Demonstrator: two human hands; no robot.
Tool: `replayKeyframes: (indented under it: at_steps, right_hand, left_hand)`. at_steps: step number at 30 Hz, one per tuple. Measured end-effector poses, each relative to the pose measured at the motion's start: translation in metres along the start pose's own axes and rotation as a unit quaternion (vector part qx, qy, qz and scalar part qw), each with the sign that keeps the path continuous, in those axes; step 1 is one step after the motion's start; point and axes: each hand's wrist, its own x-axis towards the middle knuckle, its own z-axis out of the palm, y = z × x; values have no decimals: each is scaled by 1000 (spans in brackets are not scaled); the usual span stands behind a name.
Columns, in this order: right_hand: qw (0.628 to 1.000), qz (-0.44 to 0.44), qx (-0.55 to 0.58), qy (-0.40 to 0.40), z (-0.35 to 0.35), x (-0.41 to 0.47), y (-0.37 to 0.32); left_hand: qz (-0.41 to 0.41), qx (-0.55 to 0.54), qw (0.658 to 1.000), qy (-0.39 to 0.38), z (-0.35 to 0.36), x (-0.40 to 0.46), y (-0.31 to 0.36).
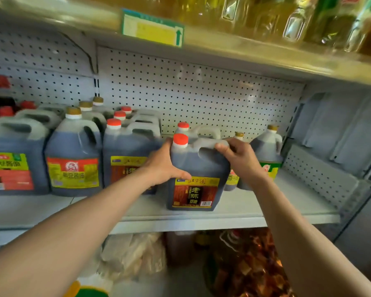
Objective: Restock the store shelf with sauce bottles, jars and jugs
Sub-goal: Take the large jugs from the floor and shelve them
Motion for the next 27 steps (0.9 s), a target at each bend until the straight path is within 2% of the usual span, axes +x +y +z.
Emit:
replayKeyframes:
  at_steps: [7, 10, 17, 27]
  right_hand:
    - [999, 29, 15, -42, 8, 24, 32]
    - [999, 21, 3, -33, 20, 22, 48]
    - [980, 117, 143, -78, 36, 15, 55]
    - [950, 152, 257, -95, 34, 25, 55]
  left_hand:
    - [-36, 14, 999, -9, 6, 24, -2]
    - [-45, 0, 999, -1, 9, 28, -4]
    - [-51, 11, 999, -8, 9, 32, -8]
    - [-43, 46, 998, 3, 11, 30, -7]
